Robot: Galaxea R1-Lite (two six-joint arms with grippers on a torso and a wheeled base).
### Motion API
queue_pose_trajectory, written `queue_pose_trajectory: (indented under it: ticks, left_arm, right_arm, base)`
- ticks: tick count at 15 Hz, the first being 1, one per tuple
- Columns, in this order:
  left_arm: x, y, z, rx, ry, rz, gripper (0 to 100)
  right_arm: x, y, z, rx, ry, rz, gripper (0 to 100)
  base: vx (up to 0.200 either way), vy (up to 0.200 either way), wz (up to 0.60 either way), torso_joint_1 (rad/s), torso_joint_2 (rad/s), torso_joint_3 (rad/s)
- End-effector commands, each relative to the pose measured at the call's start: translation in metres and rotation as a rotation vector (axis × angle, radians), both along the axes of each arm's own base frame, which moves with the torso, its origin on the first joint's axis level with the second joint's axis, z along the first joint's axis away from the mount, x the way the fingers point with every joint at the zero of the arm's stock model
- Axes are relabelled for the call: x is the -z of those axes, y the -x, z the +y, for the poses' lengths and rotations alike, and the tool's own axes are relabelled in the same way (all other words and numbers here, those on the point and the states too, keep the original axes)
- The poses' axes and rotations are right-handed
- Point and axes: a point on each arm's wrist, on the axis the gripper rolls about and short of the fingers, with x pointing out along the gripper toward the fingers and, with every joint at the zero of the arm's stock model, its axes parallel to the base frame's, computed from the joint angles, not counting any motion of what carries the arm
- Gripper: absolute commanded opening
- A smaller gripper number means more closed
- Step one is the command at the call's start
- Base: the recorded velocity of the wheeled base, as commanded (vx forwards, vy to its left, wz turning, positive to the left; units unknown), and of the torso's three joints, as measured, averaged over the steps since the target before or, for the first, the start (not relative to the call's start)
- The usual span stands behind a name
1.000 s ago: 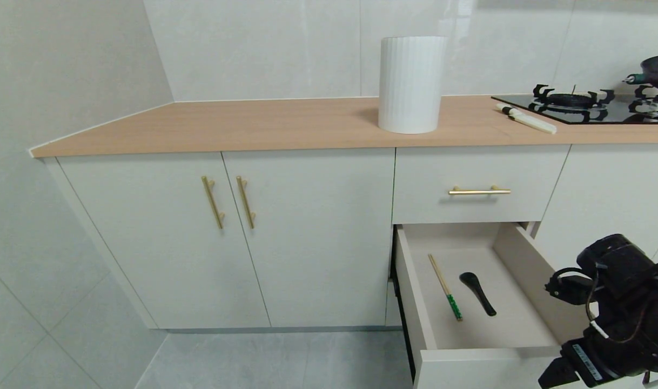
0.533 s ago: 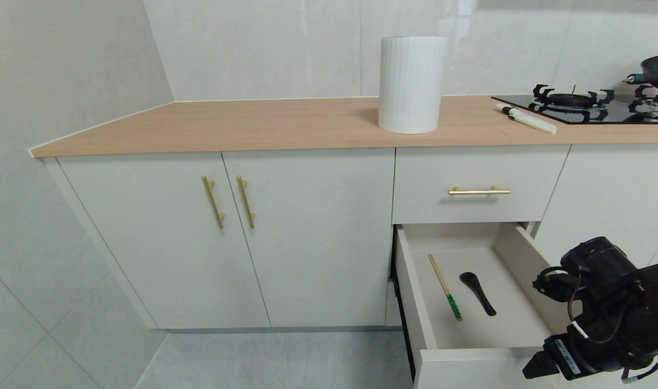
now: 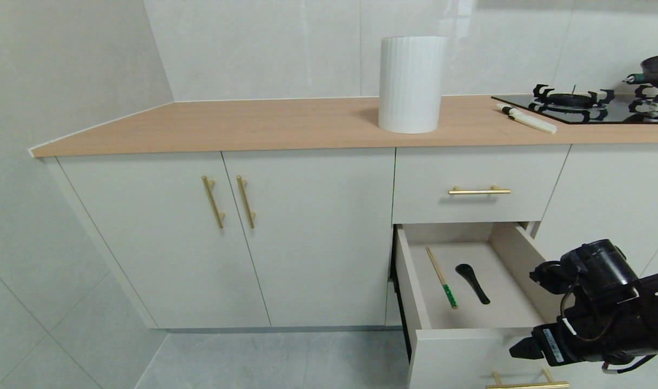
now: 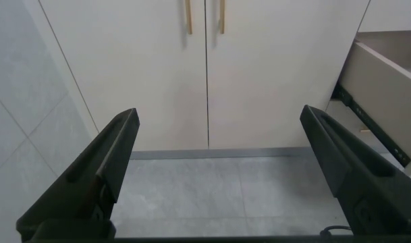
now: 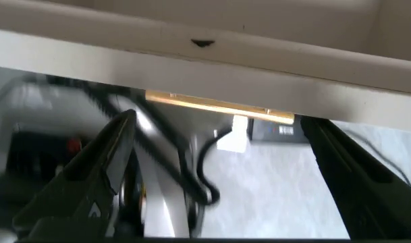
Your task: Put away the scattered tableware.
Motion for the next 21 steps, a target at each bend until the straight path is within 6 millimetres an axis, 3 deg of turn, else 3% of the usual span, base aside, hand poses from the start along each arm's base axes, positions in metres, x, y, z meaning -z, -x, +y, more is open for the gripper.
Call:
queue_pose_trajectory:
  ticks: [1,5,12,21]
  left_arm:
    - [0.0,0.0,0.0,0.0,0.0,0.0,100]
    - [0.0,0.0,0.0,0.0,0.0,0.0,100]
    - [0.0,0.0,0.0,0.0,0.0,0.0,100]
    - [0.0,0.0,0.0,0.0,0.0,0.0,100]
  right_arm:
    - [0.013,-0.001,0.0,0.004,-0.001,-0.003,100]
    - [0.02,-0.006,0.0,0.012,-0.017,-0.086,100]
    - [0.031,-0.031,0.004,0.069,-0.021,-0.23,100]
    - [0.031,-0.105,0.005,0.076,-0.019,-0.405,100]
  base:
    - [0.0,0.0,0.0,0.0,0.0,0.0]
    - [0.0,0.0,0.0,0.0,0.0,0.0]
    - [0.0,0.0,0.0,0.0,0.0,0.0]
    - [0.0,0.0,0.0,0.0,0.0,0.0]
